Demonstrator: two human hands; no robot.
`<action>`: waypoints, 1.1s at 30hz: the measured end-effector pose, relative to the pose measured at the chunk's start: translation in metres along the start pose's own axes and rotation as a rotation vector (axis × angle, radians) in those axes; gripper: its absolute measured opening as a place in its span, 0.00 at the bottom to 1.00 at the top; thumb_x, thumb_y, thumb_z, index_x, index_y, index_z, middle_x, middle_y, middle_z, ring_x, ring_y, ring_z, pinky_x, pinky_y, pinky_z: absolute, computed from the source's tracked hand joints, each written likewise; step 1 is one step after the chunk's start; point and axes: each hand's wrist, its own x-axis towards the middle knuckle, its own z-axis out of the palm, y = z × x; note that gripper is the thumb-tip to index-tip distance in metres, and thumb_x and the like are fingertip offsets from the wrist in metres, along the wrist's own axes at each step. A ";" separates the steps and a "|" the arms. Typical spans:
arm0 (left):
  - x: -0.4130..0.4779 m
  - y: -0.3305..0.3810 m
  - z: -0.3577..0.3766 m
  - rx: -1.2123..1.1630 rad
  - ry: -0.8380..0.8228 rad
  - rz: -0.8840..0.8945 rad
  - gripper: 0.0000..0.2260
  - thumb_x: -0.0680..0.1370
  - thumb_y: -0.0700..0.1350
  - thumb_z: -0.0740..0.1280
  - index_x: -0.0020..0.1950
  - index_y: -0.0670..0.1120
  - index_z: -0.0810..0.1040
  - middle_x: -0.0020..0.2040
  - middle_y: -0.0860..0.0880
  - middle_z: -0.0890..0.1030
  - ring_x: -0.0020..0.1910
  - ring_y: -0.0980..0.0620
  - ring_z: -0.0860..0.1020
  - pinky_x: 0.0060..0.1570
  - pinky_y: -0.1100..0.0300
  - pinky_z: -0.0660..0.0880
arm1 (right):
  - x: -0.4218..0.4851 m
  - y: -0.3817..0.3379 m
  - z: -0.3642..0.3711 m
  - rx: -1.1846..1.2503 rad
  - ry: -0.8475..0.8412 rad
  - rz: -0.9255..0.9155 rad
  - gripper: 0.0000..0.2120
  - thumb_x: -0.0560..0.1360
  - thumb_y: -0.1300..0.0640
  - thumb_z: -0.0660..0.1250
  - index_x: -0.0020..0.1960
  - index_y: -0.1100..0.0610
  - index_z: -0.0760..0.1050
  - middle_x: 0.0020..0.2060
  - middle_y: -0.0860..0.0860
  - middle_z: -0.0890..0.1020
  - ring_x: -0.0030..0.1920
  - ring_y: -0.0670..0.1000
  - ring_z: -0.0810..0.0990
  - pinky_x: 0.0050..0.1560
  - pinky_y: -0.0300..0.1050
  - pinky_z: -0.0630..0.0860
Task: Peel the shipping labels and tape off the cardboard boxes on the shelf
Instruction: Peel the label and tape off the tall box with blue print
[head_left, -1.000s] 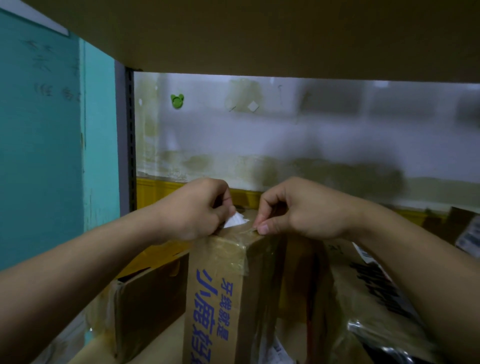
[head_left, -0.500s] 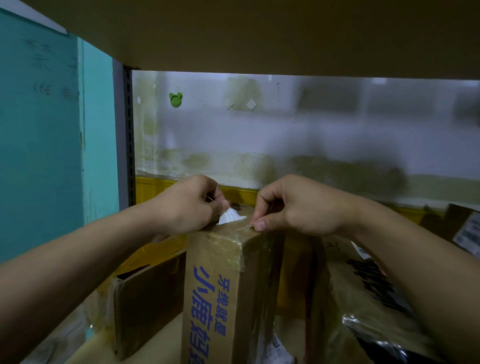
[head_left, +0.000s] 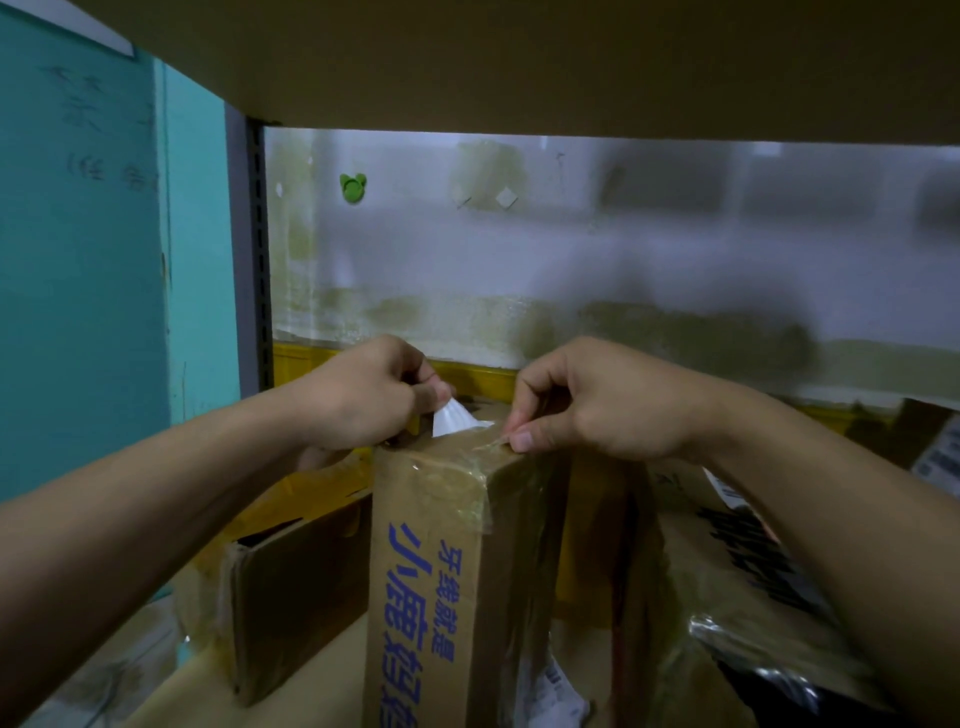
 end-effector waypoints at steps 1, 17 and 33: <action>0.000 0.000 0.000 -0.015 0.005 -0.007 0.08 0.81 0.45 0.66 0.50 0.41 0.80 0.53 0.39 0.83 0.55 0.38 0.81 0.51 0.44 0.79 | 0.000 0.000 0.000 -0.004 -0.001 0.000 0.02 0.71 0.58 0.75 0.41 0.52 0.82 0.43 0.49 0.86 0.48 0.48 0.82 0.57 0.48 0.76; 0.004 -0.004 0.002 -0.145 0.073 -0.054 0.09 0.82 0.41 0.63 0.49 0.37 0.78 0.55 0.51 0.82 0.57 0.40 0.79 0.36 0.59 0.75 | -0.001 -0.001 -0.001 0.003 -0.011 0.013 0.02 0.71 0.58 0.74 0.41 0.53 0.82 0.43 0.50 0.85 0.48 0.49 0.82 0.55 0.46 0.76; -0.018 0.007 -0.008 0.202 -0.039 0.066 0.20 0.64 0.65 0.72 0.44 0.51 0.83 0.39 0.53 0.85 0.39 0.58 0.81 0.41 0.58 0.76 | 0.002 0.000 -0.001 -0.040 -0.020 0.004 0.02 0.72 0.57 0.74 0.44 0.54 0.82 0.42 0.48 0.85 0.47 0.47 0.81 0.53 0.43 0.75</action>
